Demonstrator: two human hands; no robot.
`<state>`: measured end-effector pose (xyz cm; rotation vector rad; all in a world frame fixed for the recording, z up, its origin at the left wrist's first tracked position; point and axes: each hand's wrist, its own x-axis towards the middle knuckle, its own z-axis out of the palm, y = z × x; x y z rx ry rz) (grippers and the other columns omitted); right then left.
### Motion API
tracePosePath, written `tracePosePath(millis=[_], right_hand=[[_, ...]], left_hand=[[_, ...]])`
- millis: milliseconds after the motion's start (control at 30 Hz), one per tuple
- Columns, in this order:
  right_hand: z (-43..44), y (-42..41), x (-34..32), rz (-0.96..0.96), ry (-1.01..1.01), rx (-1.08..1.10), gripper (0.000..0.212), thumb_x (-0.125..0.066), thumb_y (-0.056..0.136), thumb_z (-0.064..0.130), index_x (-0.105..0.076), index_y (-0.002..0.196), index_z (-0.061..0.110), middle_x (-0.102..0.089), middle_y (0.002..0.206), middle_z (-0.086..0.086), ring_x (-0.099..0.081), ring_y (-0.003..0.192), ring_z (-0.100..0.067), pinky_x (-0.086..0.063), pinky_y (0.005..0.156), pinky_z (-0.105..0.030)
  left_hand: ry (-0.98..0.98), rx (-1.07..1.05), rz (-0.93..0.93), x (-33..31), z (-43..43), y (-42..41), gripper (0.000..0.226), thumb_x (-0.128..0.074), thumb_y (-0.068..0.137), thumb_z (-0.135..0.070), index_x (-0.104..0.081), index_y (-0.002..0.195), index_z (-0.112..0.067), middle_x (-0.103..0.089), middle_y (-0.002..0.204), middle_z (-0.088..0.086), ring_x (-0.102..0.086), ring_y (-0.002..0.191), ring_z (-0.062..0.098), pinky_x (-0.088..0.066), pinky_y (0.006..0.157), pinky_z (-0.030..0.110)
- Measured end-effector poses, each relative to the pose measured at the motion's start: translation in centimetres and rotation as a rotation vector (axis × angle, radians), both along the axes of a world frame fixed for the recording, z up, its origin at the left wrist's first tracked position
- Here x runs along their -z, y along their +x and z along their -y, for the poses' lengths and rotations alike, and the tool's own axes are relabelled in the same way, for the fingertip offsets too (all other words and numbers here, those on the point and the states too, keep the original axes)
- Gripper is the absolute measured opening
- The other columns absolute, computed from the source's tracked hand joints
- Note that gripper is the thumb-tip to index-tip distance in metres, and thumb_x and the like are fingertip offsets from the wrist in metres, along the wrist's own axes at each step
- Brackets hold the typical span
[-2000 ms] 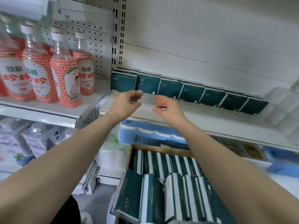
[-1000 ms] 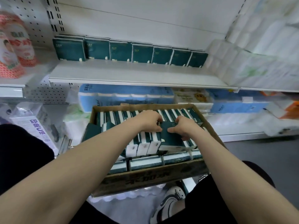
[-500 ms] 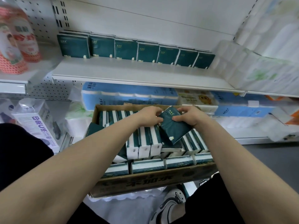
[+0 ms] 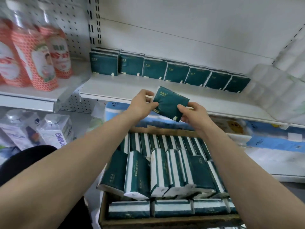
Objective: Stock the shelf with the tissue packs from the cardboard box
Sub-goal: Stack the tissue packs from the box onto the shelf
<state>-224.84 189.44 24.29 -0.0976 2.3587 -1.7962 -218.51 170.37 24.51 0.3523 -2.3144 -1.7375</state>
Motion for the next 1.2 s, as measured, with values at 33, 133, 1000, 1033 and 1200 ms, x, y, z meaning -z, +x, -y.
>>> tracePosePath(millis=[33,133,1000,1033,1200], right_hand=[[1.3,-0.6,0.2,-0.023,-0.01,-0.012,0.043,-0.072,0.09,0.022,-0.057,0.127,0.006,-0.069,0.112,-0.014,-0.07,0.093,-0.021,-0.058,0.074,-0.029],[5.4,-1.9,0.0,-0.08,-0.049,-0.049,0.038,-0.07,0.091,0.017,-0.058,0.126,0.007,-0.069,0.112,-0.013,-0.068,0.098,-0.024,-0.058,0.082,-0.032],[22.1,-13.2,2.6,-0.422,0.154,-0.026,0.045,-0.066,0.091,0.016,-0.052,0.135,0.014,-0.054,0.117,-0.009,-0.059,0.088,-0.017,-0.043,0.083,-0.022],[22.1,-13.2,2.7,-0.428,0.156,-0.032,0.046,-0.065,0.092,0.016,-0.052,0.135,0.014,-0.053,0.117,-0.009,-0.059,0.089,-0.019,-0.043,0.085,-0.024],[22.1,-13.5,3.0,-0.414,0.128,-0.053,0.049,-0.065,0.092,0.015,-0.046,0.138,0.015,-0.057,0.117,-0.008,-0.06,0.091,-0.018,-0.047,0.088,-0.027]], left_hand=[[0.011,-0.032,-0.01,0.0,1.1,-0.3,0.039,-0.066,0.089,-0.012,-0.046,0.123,-0.011,-0.063,0.114,0.014,-0.064,0.101,0.028,-0.053,0.091,0.041],[0.002,-0.127,-0.066,-0.2,4.3,-1.2,0.031,-0.064,0.09,-0.013,-0.046,0.115,-0.014,-0.064,0.114,0.01,-0.063,0.099,0.024,-0.052,0.084,0.036],[-0.275,-0.338,-0.16,3.0,15.6,-10.5,0.055,-0.06,0.089,-0.014,-0.043,0.141,-0.014,-0.056,0.132,0.007,-0.055,0.12,0.02,-0.041,0.103,0.029],[-0.275,-0.337,-0.161,3.2,15.7,-10.6,0.054,-0.06,0.09,-0.014,-0.043,0.141,-0.014,-0.057,0.132,0.007,-0.056,0.119,0.02,-0.042,0.102,0.029],[-0.341,-0.324,-0.142,3.4,15.7,-10.8,0.06,-0.06,0.088,-0.015,-0.04,0.145,-0.018,-0.051,0.13,0.009,-0.057,0.115,0.022,-0.04,0.102,0.025]])
